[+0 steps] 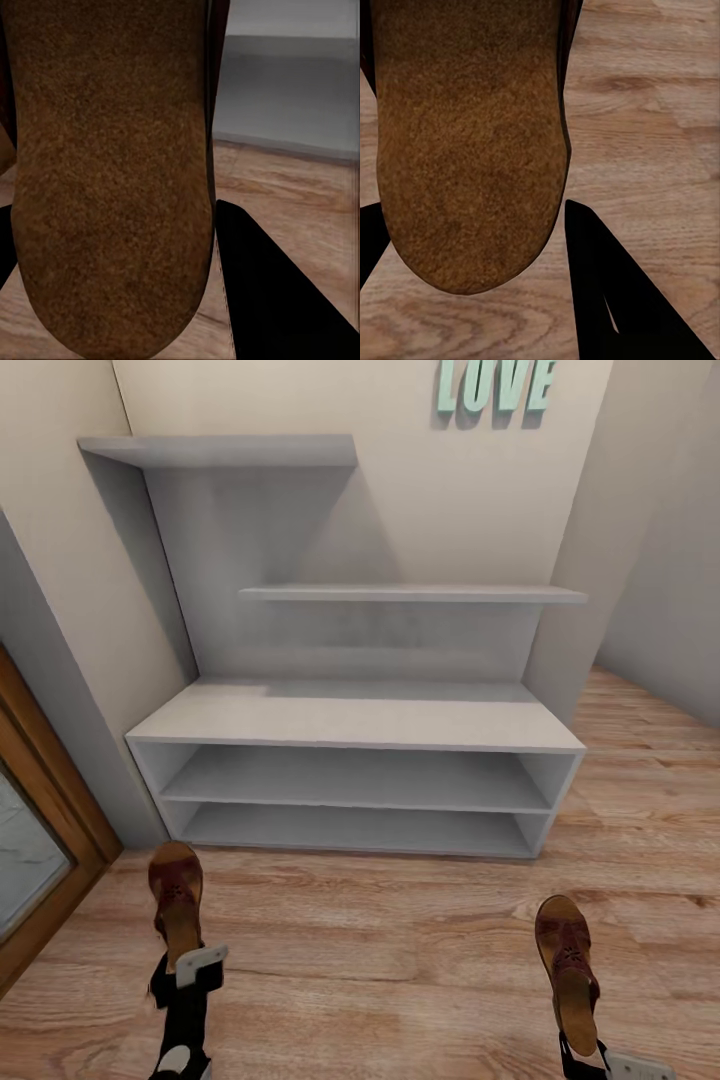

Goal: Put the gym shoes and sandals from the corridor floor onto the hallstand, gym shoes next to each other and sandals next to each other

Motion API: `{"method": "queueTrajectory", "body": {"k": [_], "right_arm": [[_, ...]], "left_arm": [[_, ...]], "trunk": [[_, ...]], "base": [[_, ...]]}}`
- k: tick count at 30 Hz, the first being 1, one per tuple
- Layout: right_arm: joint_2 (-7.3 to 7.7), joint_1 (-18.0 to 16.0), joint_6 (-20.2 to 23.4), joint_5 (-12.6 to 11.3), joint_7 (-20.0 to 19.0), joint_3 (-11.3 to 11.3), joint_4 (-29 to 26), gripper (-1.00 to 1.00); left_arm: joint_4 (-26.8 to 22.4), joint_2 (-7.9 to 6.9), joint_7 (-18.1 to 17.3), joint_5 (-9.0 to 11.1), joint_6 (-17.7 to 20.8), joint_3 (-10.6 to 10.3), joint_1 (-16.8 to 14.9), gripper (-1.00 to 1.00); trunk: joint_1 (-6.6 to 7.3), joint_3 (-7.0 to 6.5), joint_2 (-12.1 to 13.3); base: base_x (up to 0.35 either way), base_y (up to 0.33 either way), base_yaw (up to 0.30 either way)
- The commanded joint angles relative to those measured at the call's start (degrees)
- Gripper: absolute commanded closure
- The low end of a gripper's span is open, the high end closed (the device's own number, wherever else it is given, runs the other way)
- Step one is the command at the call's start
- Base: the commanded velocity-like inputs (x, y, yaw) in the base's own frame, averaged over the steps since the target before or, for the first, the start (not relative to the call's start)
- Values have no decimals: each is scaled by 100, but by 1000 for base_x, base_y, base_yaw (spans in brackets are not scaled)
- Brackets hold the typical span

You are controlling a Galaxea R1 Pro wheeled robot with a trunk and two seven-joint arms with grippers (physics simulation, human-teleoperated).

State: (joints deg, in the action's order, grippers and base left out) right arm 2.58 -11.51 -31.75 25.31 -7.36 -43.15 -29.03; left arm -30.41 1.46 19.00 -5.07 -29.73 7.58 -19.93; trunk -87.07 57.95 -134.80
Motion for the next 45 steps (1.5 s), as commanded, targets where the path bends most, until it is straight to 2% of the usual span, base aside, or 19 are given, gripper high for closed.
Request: {"method": "queueTrajectory", "body": {"k": [1,5,8,11,12,13,19,31,41,45], "right_arm": [[-3,-8,-19,-1,-64,-49,3,100],[0,-7,-21,-4,-66,-52,3,100],[4,-9,-19,-7,-73,-53,3,100],[9,-9,-18,-8,-84,-53,3,100],[13,-9,-17,-11,-91,-53,3,100],[14,-9,-16,-14,-94,-53,3,100],[15,-9,-16,-17,-98,-53,0,100],[15,-9,-16,-26,-99,-53,-6,100],[15,-9,-17,-23,-96,-53,-14,100],[8,-9,-19,-18,-100,-51,-15,100]], "left_arm": [[5,11,35,-94,170,-12,-114,100],[8,50,45,-240,519,-130,-348,100],[9,104,50,-422,810,-185,-580,100],[9,153,46,-593,1298,-249,-893,100],[7,193,44,-687,1624,-397,-1059,100],[8,198,43,-700,1672,-455,-1081,100],[9,204,35,-714,1755,-616,-1113,100],[9,200,-44,-686,1827,-644,-1119,100],[126,144,-40,-635,2147,-618,-1122,100],[154,139,-80,-573,2463,-607,-1137,100]], "trunk": [[1,5,-2],[1,5,-2],[1,5,-2],[1,5,-2],[1,5,-2],[1,5,-2],[1,5,-2],[1,5,-2],[1,5,-2],[1,5,-2]], "base": [[0,0,0],[0,0,0],[0,0,0],[0,0,0],[0,0,-161],[0,0,-185],[0,0,-247],[140,0,-269],[37,0,-57],[1,0,-2]]}}
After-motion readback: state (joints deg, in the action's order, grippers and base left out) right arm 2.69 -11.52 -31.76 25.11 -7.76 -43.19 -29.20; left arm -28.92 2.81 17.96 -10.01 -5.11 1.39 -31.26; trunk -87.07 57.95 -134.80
